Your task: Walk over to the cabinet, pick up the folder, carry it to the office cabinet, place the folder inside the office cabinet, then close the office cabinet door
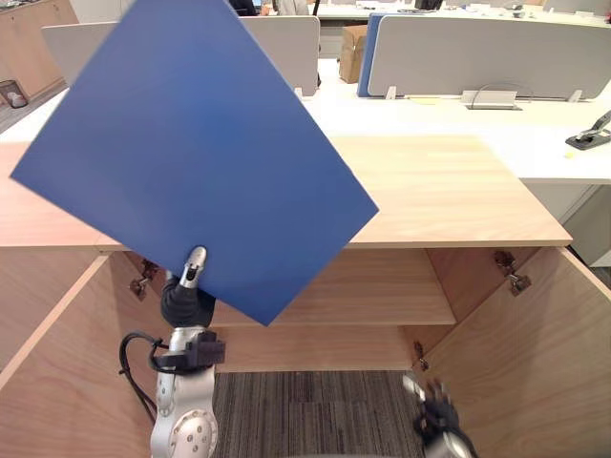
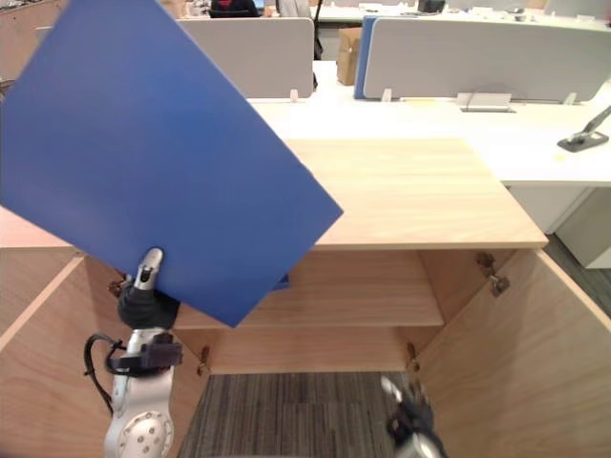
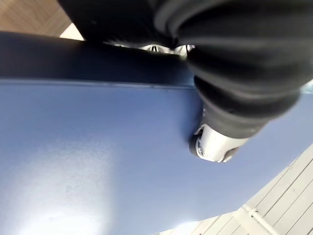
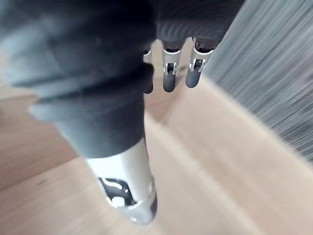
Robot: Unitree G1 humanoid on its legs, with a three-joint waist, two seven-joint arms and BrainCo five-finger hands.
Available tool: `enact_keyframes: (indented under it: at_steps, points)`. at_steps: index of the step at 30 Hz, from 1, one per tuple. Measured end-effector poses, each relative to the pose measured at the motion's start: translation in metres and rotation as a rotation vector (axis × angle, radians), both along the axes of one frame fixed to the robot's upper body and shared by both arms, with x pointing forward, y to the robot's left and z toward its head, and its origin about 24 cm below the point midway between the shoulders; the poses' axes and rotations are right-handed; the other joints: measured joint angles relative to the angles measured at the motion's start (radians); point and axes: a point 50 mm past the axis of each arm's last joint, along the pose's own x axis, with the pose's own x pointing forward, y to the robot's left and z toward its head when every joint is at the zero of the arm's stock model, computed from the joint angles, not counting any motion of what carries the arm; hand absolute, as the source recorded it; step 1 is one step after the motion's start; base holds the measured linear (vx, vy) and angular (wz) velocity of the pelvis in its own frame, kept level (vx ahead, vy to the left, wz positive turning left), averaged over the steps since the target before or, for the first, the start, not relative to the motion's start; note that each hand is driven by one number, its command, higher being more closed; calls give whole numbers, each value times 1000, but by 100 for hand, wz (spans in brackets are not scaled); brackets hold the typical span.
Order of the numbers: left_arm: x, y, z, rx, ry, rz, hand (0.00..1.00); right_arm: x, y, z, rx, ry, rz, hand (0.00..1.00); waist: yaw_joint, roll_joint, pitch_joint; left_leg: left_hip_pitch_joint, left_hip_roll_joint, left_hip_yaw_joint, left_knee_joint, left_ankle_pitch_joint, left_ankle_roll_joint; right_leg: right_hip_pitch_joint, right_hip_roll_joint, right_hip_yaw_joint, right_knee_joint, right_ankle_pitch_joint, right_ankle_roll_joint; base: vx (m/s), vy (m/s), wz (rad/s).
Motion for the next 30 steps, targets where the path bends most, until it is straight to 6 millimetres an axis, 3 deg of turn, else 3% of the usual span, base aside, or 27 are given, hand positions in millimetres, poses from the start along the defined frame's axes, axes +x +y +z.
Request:
enact_keyframes:
  at_steps: [3, 8, 15, 20, 25, 30]
  points:
    - [-3, 2, -2, -17, 17, 28, 100, 19, -1, 42, -114, -162, -14, 0, 4, -1, 15, 16, -3, 2, 3, -2, 2, 3, -10, 3, 30, -13, 2, -45, 3, 1]
    - [-6, 0, 3, 42, 8, 58, 100, 21, -22, 97, -310, -329, -136, 0, -2, 0, 31, 32, -14, 31, 25, -21, 4, -39, -41, 38, 136, -64, 15, -54, 29, -16]
    - [3, -3, 22, 215, -102, 47, 100, 38, -14, 160, -472, -597, -35, 0, -11, 1, 38, 8, -16, 74, 60, -33, 0, -110, -55, 92, 214, -87, 16, -26, 26, -20]
    - [8, -5, 32, 410, -173, 26, 100, 57, -8, 195, -532, -777, 110, 0, -13, 0, 38, 6, -14, 74, 72, -37, 1, -110, -53, 94, 214, -87, 16, -3, 2, -1]
    - [13, -5, 32, 546, -177, 30, 100, 71, 6, 214, -437, -924, 257, 0, -10, -1, 38, 3, -13, 74, 76, -38, 2, -112, -48, 94, 214, -87, 16, 0, 0, 0]
    - [21, -6, 28, 648, -166, 2, 100, 87, 34, 234, -315, -1066, 512, 0, -4, -5, 40, 1, -11, 74, 77, -38, 3, -116, -45, 95, 214, -86, 15, 0, 0, 0]
